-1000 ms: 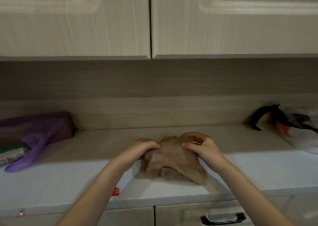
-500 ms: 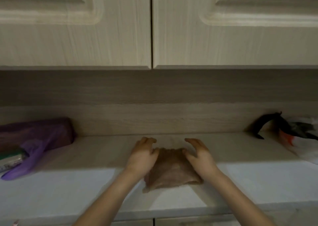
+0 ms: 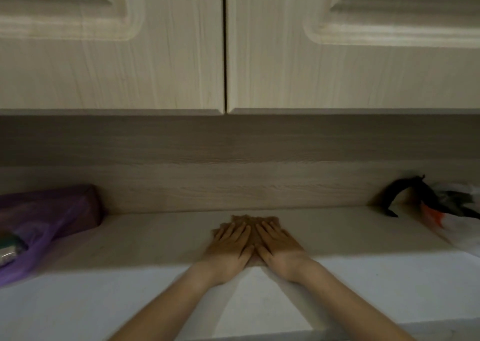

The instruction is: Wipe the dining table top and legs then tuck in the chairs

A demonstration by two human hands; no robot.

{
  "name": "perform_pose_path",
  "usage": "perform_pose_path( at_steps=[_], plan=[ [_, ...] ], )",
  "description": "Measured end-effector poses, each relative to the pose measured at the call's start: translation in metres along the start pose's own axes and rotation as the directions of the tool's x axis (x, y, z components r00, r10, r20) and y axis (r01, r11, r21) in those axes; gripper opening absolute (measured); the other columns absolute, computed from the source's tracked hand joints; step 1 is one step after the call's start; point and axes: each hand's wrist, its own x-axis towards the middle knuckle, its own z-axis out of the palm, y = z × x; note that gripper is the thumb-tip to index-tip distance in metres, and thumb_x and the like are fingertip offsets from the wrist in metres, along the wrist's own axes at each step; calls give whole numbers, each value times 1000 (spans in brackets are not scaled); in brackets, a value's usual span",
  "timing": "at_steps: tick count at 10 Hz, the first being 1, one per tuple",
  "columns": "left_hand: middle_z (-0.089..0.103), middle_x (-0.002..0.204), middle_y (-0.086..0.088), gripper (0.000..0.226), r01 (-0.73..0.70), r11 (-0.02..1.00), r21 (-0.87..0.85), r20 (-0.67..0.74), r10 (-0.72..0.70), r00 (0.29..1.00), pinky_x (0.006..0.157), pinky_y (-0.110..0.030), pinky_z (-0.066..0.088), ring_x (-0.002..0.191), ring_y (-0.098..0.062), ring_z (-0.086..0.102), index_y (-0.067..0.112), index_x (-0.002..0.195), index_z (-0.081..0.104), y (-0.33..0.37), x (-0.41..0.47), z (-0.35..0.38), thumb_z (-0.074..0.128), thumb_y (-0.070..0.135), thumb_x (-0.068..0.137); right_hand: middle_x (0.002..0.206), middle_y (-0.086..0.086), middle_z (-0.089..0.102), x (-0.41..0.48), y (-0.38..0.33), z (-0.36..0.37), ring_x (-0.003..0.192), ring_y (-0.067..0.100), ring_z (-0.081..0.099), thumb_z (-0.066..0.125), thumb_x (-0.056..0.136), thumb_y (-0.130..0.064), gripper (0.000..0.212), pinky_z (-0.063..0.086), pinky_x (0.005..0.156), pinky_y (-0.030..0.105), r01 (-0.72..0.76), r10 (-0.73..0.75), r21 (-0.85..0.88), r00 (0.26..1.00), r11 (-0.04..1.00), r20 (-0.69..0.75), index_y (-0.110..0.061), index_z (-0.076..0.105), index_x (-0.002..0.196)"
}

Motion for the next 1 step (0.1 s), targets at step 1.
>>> perform_pose_path(
  at_steps=[1],
  plan=[
    [55,138,-1,60,-20,996,-84,-128,9,992,103,-33,42,127,-21,52,15,132,54,5,-9,-13,8,40,103,162,-2,8,-13,-9,-17,149,11,3,27,103,-40,55,3,117,29,-7,10,122,1000,992,-23,-21,15,153]
  ],
)
